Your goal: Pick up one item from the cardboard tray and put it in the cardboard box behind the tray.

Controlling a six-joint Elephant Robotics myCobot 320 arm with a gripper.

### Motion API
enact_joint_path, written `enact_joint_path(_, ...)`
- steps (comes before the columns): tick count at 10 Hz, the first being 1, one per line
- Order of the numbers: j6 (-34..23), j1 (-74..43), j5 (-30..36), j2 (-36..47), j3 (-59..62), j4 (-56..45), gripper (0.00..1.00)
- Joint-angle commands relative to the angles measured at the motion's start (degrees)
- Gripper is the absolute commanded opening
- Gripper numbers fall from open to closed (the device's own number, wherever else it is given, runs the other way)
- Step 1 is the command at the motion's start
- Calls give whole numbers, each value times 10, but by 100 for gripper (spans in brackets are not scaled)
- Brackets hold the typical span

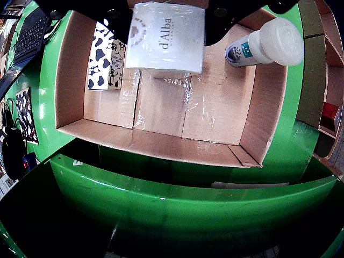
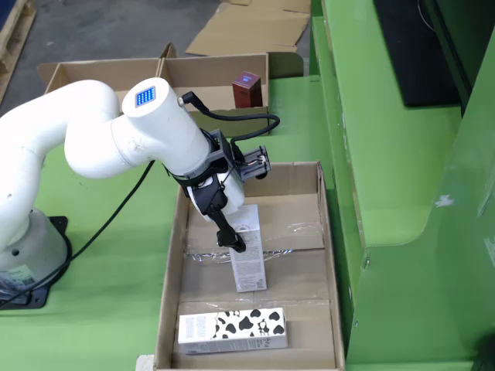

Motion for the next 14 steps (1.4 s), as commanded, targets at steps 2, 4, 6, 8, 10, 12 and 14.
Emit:
enact_joint_path(2, 1, 4, 5, 20, 15, 7, 0)
enact_joint_path(4, 1, 4, 5, 20, 15, 7, 0)
enact_joint_path(6, 1, 4, 5, 20, 15, 7, 0)
enact_joint_path(8, 1, 4, 5, 20, 15, 7, 0)
enact_joint_path(10, 1, 4, 5, 20, 15, 7, 0)
enact_joint_path(12, -4, 13, 1, -17, 168, -91, 0)
enact_joint_path(14, 4, 32, -21, -14, 249, -81, 0)
